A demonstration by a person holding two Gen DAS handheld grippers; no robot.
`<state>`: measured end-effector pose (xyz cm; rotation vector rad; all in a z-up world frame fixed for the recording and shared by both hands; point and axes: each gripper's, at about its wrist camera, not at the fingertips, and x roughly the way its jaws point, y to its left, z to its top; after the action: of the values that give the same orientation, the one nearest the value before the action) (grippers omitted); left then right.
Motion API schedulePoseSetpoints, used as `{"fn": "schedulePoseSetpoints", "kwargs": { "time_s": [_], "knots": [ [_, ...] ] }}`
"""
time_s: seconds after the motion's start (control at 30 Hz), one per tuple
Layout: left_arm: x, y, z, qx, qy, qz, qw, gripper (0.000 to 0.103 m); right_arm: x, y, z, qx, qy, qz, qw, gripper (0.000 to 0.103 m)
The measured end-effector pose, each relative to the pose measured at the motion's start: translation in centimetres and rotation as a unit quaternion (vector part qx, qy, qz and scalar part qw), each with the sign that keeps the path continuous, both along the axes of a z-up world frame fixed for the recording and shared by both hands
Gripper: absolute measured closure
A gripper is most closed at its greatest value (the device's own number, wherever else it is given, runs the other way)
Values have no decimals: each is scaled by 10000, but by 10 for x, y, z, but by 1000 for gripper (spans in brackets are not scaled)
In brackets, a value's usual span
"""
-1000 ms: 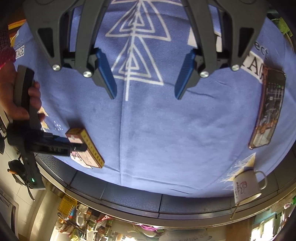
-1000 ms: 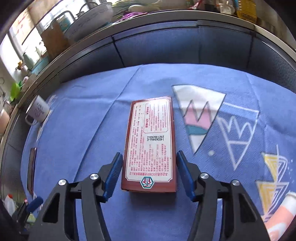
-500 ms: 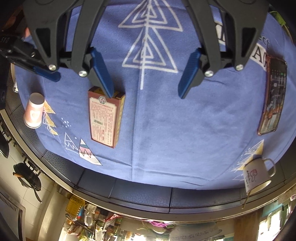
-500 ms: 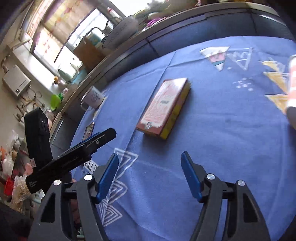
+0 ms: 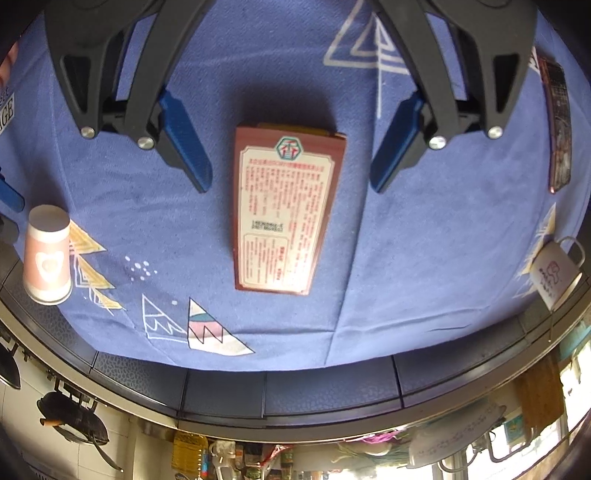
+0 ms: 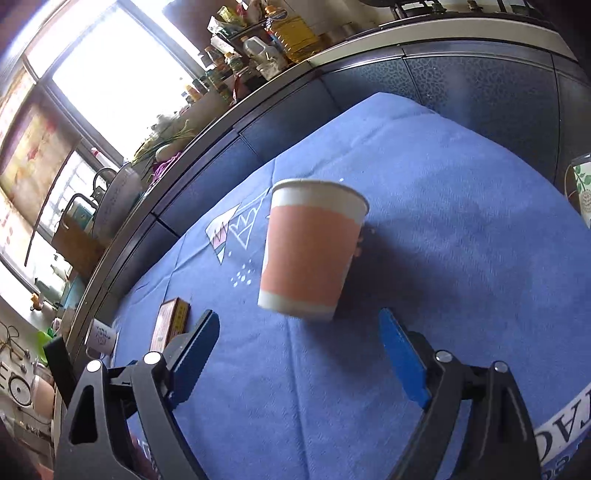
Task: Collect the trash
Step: 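Grasp the red box with the left gripper while the right gripper grasps the pink cup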
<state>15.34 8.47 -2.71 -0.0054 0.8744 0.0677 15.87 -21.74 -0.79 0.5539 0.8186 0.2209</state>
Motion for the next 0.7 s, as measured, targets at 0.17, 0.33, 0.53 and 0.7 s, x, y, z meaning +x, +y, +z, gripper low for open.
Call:
{"fn": "schedulePoseSetpoints", "kwargs": {
  "time_s": [0.17, 0.33, 0.53, 0.7],
  "knots": [
    [7, 6, -7, -104, 176, 109, 9997, 29, 45, -8, -13, 151, 313, -144, 9993, 17],
    [6, 9, -8, -179, 169, 64, 9997, 33, 59, -6, -15, 150, 313, -13, 9994, 17],
    [-1, 6, -7, -212, 118, -133, 9996, 44, 33, 20, -8, 237, 246, 739, 9967, 51],
    [-33, 16, 3, -355, -47, -150, 9992, 45, -10, 71, -2, 188, 94, 1692, 9854, 57]
  ]
}}
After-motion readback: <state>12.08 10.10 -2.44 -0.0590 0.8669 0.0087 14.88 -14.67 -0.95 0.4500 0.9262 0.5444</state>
